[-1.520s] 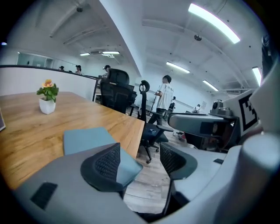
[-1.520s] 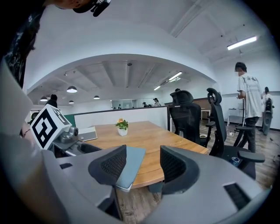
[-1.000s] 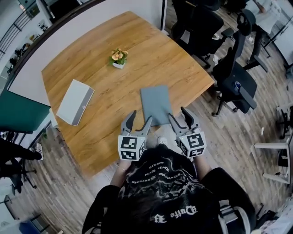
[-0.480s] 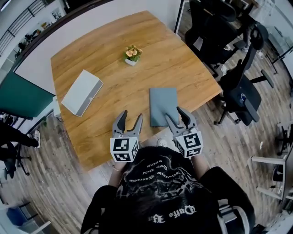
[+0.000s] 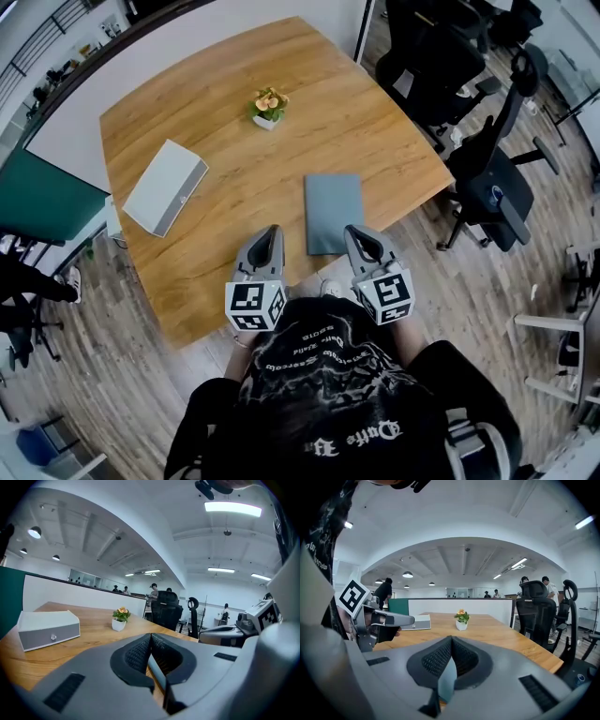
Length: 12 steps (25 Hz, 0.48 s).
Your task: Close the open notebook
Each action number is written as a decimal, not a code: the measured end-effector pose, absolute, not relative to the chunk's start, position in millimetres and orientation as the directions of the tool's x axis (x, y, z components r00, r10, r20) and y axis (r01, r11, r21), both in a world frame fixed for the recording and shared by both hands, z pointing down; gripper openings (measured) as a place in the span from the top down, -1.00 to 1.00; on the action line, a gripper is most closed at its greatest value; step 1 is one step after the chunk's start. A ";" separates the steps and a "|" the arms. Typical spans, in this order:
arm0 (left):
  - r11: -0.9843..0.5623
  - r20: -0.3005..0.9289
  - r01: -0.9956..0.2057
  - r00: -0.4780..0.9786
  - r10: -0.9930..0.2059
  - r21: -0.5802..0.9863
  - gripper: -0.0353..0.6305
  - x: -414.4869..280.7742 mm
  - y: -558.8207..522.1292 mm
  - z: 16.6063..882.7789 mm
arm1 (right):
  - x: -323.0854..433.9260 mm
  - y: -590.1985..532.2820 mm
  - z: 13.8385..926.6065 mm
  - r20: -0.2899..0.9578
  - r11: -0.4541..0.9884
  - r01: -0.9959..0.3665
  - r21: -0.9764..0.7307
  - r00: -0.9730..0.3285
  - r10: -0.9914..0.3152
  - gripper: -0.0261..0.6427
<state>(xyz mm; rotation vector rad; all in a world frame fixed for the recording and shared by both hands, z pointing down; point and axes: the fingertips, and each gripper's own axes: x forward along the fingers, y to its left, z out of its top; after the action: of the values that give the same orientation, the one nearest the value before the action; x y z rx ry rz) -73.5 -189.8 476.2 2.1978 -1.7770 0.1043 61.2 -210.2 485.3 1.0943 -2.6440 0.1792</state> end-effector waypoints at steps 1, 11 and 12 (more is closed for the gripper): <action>-0.191 0.247 -0.963 0.236 -0.940 0.191 0.82 -72.4 -189.0 475.9 | 60.9 -208.9 485.6 0.297 0.708 -0.706 -0.010 -0.678 -0.672 0.90; -0.241 0.256 -0.955 0.280 -0.925 0.173 0.83 -63.9 -185.3 482.5 | 66.5 -209.9 488.5 0.310 0.691 -0.720 -0.058 -0.671 -0.673 0.91; -0.245 0.258 -0.954 0.283 -0.924 0.171 0.83 -63.7 -185.7 482.6 | 69.2 -210.4 489.4 0.315 0.686 -0.726 -0.049 -0.663 -0.680 0.91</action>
<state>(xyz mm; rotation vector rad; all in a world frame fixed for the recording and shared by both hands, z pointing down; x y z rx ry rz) -63.7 -185.7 482.6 2.2643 -1.7159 0.1492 69.2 -210.4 489.4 1.1207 -2.6273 0.2474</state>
